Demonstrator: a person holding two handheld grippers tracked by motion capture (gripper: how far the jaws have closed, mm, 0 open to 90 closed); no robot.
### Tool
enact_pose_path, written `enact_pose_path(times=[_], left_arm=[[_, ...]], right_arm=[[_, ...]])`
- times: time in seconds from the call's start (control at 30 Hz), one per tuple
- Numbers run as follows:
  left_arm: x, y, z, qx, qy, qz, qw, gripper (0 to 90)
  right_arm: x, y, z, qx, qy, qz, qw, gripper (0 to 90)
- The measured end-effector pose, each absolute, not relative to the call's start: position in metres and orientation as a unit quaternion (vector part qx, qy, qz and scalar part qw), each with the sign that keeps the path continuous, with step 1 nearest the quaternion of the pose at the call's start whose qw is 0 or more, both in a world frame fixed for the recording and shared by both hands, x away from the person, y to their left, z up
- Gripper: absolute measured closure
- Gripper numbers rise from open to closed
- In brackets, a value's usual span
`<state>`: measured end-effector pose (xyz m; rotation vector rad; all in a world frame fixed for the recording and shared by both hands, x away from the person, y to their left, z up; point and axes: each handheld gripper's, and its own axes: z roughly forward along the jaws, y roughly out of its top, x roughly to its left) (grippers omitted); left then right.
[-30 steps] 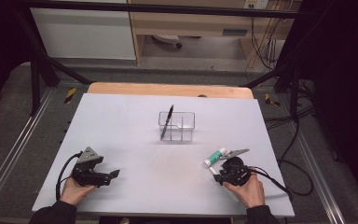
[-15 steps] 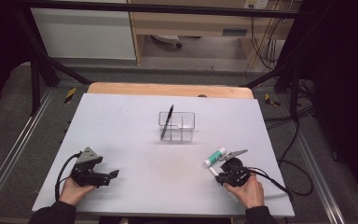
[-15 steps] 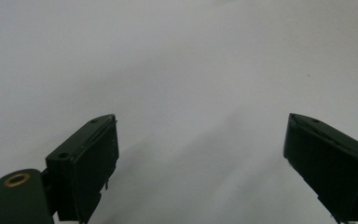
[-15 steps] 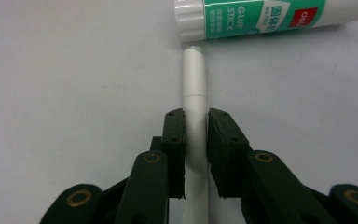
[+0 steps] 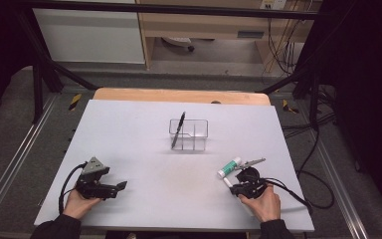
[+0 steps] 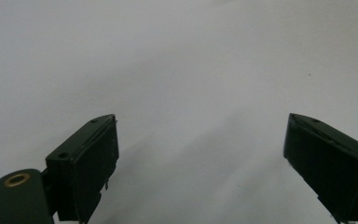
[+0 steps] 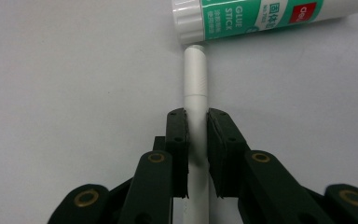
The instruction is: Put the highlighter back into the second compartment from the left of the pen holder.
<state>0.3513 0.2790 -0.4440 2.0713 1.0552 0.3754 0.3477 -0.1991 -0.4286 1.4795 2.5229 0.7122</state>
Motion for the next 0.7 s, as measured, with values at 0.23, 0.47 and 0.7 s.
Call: enact_pose_path(times=[0.23, 0.47, 0.7], left_arm=[[0.351, 0.279, -0.444, 0.812, 0.414, 0.146, 0.384, 10.1], [0.351, 0.279, -0.444, 0.812, 0.414, 0.146, 0.384, 10.1], [0.351, 0.279, -0.444, 0.812, 0.415, 0.145, 0.384, 10.1]], right_arm=[[0.347, -0.203, -0.422, 0.488, 0.835, 0.244, 0.065, 79.4], [0.346, -0.205, -0.410, 0.482, 0.834, 0.259, 0.072, 79.4], [0.348, -0.206, -0.393, 0.472, 0.831, 0.284, 0.082, 79.4]])
